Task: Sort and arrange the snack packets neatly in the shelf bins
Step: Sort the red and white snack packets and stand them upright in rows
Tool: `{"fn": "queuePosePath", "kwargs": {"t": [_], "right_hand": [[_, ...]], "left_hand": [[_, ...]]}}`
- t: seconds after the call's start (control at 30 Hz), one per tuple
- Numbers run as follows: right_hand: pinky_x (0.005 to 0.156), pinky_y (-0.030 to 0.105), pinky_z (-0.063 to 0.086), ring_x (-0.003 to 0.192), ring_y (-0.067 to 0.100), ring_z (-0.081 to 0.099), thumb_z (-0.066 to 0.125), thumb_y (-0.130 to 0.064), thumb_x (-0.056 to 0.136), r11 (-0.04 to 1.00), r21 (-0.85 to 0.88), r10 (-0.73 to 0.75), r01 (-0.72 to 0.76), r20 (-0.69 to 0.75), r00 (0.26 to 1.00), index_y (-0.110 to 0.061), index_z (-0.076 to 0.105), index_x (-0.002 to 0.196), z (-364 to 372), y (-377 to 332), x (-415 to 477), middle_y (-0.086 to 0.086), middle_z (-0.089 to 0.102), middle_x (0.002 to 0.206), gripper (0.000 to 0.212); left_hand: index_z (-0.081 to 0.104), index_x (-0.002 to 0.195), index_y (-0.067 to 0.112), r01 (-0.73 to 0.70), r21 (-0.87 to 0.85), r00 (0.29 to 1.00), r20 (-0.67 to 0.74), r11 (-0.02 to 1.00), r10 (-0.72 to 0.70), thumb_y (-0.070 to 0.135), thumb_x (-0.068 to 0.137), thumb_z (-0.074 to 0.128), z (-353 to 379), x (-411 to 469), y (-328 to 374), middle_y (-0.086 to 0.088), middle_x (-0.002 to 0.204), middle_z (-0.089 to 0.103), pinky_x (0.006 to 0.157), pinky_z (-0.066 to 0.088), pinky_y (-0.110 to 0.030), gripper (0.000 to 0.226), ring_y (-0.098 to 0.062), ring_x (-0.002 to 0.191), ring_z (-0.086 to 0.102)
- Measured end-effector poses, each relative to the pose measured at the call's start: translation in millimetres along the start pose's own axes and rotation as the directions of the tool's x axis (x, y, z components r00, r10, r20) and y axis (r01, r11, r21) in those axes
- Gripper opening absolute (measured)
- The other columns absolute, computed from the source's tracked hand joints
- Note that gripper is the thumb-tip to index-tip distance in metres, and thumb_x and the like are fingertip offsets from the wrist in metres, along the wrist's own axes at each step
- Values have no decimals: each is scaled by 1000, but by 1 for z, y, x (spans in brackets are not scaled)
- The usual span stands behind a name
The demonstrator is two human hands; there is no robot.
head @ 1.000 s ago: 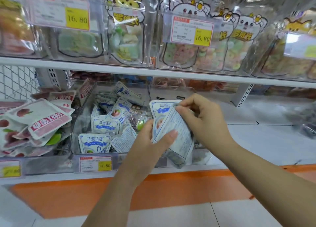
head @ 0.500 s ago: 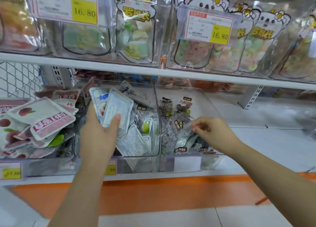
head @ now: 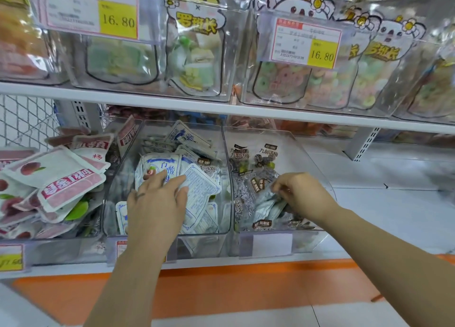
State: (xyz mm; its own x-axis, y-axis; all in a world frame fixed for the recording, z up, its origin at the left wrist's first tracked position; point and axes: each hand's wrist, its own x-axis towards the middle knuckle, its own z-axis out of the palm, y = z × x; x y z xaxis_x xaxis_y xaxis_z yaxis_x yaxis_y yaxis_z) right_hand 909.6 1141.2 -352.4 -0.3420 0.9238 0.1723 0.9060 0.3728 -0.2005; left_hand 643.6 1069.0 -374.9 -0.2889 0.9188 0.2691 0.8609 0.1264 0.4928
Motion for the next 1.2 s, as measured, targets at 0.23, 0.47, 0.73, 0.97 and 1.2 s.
{"fn": "queuePosePath", "kwargs": {"t": [0.23,0.47,0.73,0.97,1.2], "right_hand": [[66,32,50,77,21,65,57,-10,91,916,400,209,-8,-462,862,-21,56,86,-38,-9,-34,3,66,80,12],[65,15,49,74,10,63,61,-10,88,874,415,50,252,-594,803,-24,56,88,-63,-60,-43,-11,60,79,15],[70,16,51,75,6,64,59,-15,86,775,410,-210,481,-551,808,-25,62,96,-59,-81,-46,-8,65,87,14],[68,8,46,75,-1,61,65,-14,86,964,266,-4,-17,77,997,-40,60,88,-41,-14,-28,-12,68,97,26],[81,20,43,96,9,58,70,-14,79,971,-132,-127,200,424,897,-22,66,113,-16,2,9,-7,61,120,35]], "left_hand": [[39,136,43,-89,108,976,208,990,65,55,88,48,-4,-6,12,5,152,25,114,8,-53,50,-20,142,15],[52,119,45,-266,-490,963,-90,830,255,51,84,49,-28,-17,46,30,126,46,110,30,-37,36,3,123,40],[65,109,32,-357,-498,929,-100,790,357,25,86,64,-21,-26,61,30,80,58,64,38,-8,24,8,77,54],[60,121,25,-193,-559,981,-113,807,156,33,90,58,-17,-21,53,11,94,68,57,38,-8,32,-1,73,59],[63,109,28,-195,-577,980,-140,793,140,28,89,60,-15,-19,52,17,69,60,43,31,-7,20,8,48,47]]}}
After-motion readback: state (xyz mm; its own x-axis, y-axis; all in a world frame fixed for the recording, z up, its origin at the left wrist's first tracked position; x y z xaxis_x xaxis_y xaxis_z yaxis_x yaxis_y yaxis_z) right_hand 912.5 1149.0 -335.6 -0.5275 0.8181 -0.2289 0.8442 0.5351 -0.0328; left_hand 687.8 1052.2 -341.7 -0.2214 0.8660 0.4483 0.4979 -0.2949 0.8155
